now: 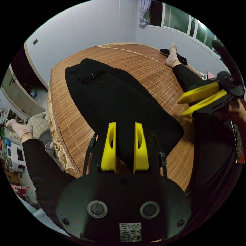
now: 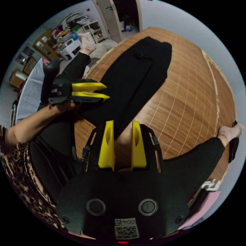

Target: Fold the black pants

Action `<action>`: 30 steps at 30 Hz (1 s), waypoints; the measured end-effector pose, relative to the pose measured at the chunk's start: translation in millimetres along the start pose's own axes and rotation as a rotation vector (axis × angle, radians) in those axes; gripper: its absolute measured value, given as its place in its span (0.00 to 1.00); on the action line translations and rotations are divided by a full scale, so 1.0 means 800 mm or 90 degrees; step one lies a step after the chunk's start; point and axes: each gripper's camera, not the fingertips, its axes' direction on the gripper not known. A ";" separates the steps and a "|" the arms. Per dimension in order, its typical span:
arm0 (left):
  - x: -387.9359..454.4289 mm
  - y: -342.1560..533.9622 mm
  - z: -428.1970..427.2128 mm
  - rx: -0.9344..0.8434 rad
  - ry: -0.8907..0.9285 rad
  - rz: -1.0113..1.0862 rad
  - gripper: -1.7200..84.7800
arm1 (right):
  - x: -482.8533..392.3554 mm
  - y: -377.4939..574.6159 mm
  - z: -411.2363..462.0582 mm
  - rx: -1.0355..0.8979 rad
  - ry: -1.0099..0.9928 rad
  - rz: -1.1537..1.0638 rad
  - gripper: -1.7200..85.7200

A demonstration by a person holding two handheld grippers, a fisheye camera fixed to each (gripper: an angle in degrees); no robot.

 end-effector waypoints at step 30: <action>-0.084 -0.094 -0.063 -0.261 0.235 0.113 0.14 | -0.022 -0.093 0.079 -0.096 -0.001 -0.196 0.18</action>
